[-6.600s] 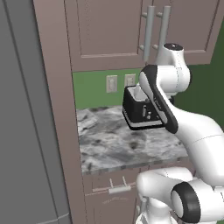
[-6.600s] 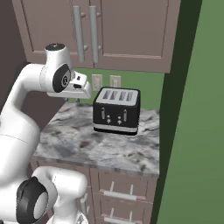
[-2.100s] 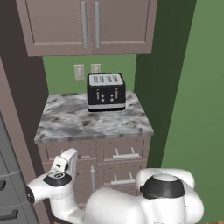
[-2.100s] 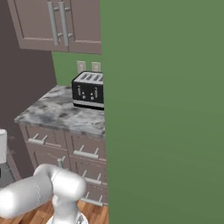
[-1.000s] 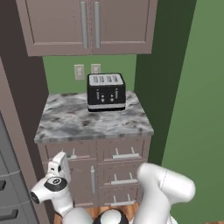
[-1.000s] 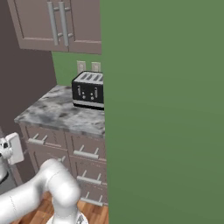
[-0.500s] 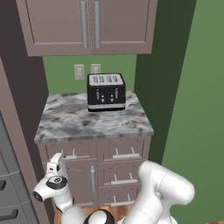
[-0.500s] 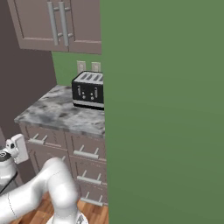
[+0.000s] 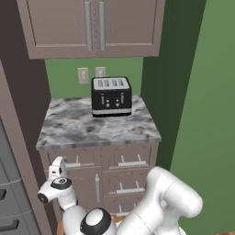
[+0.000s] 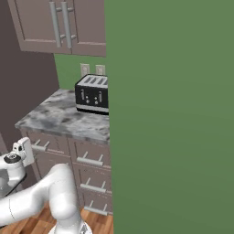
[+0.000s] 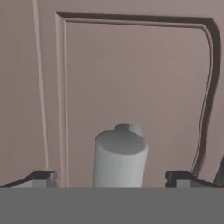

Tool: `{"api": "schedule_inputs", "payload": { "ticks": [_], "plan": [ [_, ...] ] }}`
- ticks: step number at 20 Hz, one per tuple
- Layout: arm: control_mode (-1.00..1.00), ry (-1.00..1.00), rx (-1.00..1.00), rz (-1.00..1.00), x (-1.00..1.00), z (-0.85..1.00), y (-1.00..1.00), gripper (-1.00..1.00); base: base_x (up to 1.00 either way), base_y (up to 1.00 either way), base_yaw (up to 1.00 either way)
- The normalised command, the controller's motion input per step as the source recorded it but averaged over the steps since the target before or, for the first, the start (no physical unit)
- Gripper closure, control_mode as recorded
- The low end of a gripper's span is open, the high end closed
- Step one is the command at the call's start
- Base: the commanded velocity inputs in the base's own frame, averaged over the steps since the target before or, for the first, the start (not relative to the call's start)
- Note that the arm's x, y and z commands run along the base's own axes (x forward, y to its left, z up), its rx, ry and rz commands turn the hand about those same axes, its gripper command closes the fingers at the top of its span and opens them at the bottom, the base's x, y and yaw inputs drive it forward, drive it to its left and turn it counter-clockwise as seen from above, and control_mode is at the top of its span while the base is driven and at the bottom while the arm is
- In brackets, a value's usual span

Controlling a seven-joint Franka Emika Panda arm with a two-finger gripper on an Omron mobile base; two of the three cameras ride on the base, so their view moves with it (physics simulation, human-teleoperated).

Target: Take a straw from the drawer in front and place it inside the glass cup on the dining counter.

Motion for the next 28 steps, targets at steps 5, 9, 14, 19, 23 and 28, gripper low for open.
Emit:
{"api": "schedule_inputs", "payload": {
  "ticks": [5,9,14,19,23,28],
  "plan": [
    [-1.0,-0.01,0.0,0.07,0.45,-0.4,0.14,-1.0,0.0,0.0,0.0],
    [-1.0,-0.05,-0.03,0.04,0.29,-0.36,0.11,-1.0,0.0,0.0,0.0],
    [-1.0,-0.07,-0.02,0.01,0.09,-0.12,0.05,1.0,0.0,0.0,0.0],
    [-1.0,-0.08,0.0,0.0,-0.35,0.0,0.0,1.0,0.0,0.0,0.0],
    [-1.0,-0.02,0.0,0.0,-0.6,0.0,0.0,1.0,0.0,0.0,0.0],
    [-1.0,0.01,0.0,0.0,-0.76,0.0,0.0,1.0,0.0,0.0,0.0]
  ]
}}
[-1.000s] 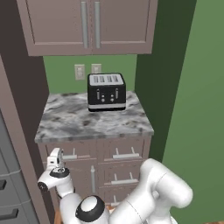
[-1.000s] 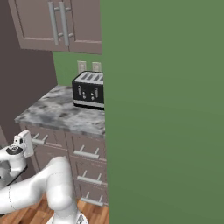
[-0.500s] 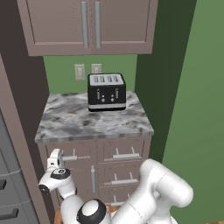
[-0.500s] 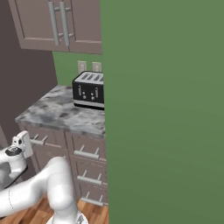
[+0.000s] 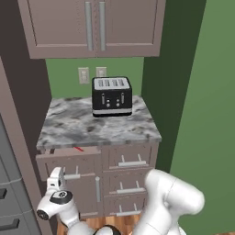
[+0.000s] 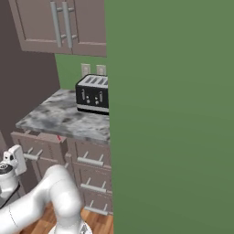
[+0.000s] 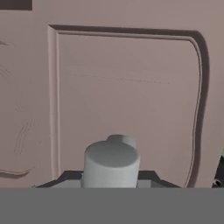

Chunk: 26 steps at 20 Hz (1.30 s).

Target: Take a straw from the drawer in front and place it inside the glass cup on the dining counter.

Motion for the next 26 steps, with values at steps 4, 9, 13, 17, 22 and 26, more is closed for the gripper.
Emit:
{"api": "schedule_inputs", "payload": {
  "ticks": [4,9,13,17,22,26],
  "plan": [
    [-1.0,0.04,0.0,0.0,-0.89,0.0,0.0,1.0,0.0,0.0,0.0],
    [-1.0,0.04,0.0,0.0,-0.92,0.0,0.07,1.0,0.0,0.0,0.0],
    [-1.0,0.05,0.0,0.0,-0.9,0.0,0.13,1.0,0.0,0.0,0.0],
    [-1.0,0.07,0.0,0.0,-0.86,0.0,0.16,1.0,0.0,0.0,0.0],
    [-1.0,0.07,0.0,0.0,-0.84,0.0,0.11,1.0,0.0,0.0,0.0],
    [-1.0,0.12,0.0,0.0,-0.61,0.0,0.11,-1.0,0.0,0.0,0.0]
  ]
}}
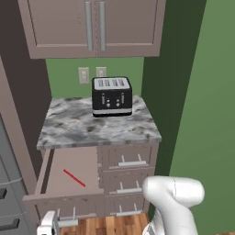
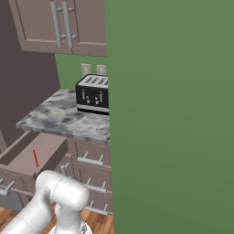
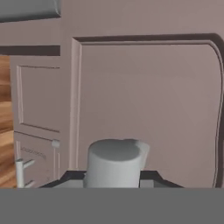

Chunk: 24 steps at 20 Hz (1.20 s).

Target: Take a straw from the drawer in front and place it inside the glass cup on the dining counter.

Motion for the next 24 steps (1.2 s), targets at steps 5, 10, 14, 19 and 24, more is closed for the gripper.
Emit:
{"api": "schedule_inputs", "payload": {
  "ticks": [5,10,14,19,24],
  "plan": [
    [-1.0,0.26,0.05,-0.01,-0.23,0.09,0.05,-1.0,0.0,0.0,0.0],
    [-1.0,0.58,0.24,-0.01,-0.15,0.37,0.0,-1.0,0.0,0.0,0.0],
    [-1.0,0.48,0.21,0.0,-0.38,0.38,0.0,-1.0,0.0,0.0,0.0],
    [-1.0,0.35,0.21,-0.01,-0.65,0.69,-0.01,-1.0,0.0,0.0,0.0],
    [-1.0,0.09,0.14,-0.08,-0.46,1.0,-0.01,-1.0,0.0,0.0,0.0]
  ]
}}
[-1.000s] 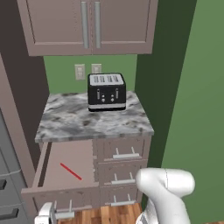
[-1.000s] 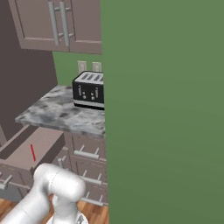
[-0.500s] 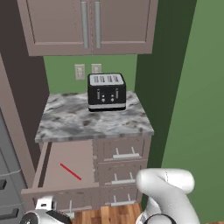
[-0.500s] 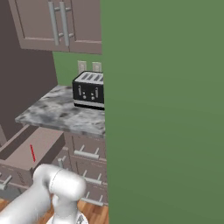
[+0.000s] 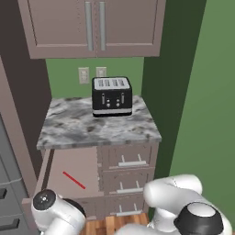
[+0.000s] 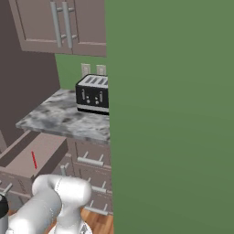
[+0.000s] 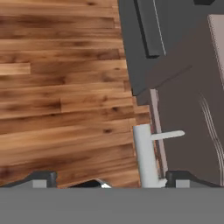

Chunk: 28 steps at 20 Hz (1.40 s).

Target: Take a straw from the drawer in front and place it inside the glass cup on the dining counter.

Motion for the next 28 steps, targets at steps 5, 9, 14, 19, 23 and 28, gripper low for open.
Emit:
{"api": "schedule_inputs", "payload": {
  "ticks": [5,9,14,19,23,28],
  "plan": [
    [-1.0,0.0,0.03,-0.16,-0.03,1.0,-0.17,-1.0,0.0,0.0,0.0],
    [-1.0,0.0,0.01,-0.21,0.08,1.0,-0.35,-1.0,0.0,0.0,0.0],
    [-1.0,0.15,0.01,-0.22,0.62,0.95,-0.42,-1.0,0.0,0.0,0.0],
    [-1.0,0.17,0.0,-0.19,0.96,0.62,-0.33,-1.0,0.0,0.0,0.0],
    [-1.0,0.19,0.0,-0.09,0.99,0.05,-0.07,-1.0,0.0,0.0,0.0],
    [-1.0,0.22,0.0,-0.05,0.92,-0.07,0.0,-1.0,0.0,0.0,0.0]
  ]
}}
